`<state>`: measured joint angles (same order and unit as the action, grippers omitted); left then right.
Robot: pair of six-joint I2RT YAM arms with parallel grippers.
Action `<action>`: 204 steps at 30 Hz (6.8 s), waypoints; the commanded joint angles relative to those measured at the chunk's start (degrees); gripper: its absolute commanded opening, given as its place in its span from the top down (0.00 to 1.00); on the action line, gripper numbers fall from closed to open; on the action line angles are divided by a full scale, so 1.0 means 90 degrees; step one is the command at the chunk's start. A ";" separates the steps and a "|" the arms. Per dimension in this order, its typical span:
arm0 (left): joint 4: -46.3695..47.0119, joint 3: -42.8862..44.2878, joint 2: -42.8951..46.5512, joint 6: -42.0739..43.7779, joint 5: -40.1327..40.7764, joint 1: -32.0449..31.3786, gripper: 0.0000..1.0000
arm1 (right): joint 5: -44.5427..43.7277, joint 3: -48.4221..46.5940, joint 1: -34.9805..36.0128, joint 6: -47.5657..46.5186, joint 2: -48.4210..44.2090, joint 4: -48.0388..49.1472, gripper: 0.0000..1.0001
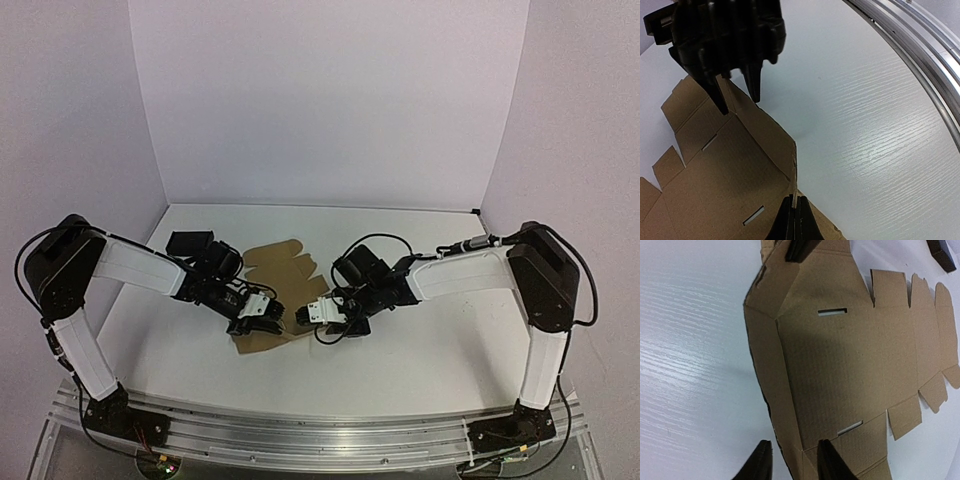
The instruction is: Fold the paper box
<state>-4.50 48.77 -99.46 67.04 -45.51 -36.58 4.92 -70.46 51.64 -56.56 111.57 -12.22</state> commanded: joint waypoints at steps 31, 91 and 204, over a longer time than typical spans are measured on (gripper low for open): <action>-0.2217 0.2657 -0.1347 -0.8209 0.1591 0.1391 0.12 | 0.0379 0.0292 0.1116 0.1592 -0.0878 -0.1396 1.00; 0.0812 -0.0445 0.1213 -0.3879 -0.0430 0.0931 1.00 | -0.1084 0.0117 0.1221 0.3522 -0.1126 -0.0488 0.40; -0.0895 -0.0714 0.1481 0.1220 0.1382 -0.1190 0.79 | 0.2582 0.1731 -0.0668 1.1152 -0.2430 0.3461 0.97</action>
<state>-15.03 38.03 -86.45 82.55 -34.10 -47.00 23.04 -57.00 45.89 38.02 91.31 13.58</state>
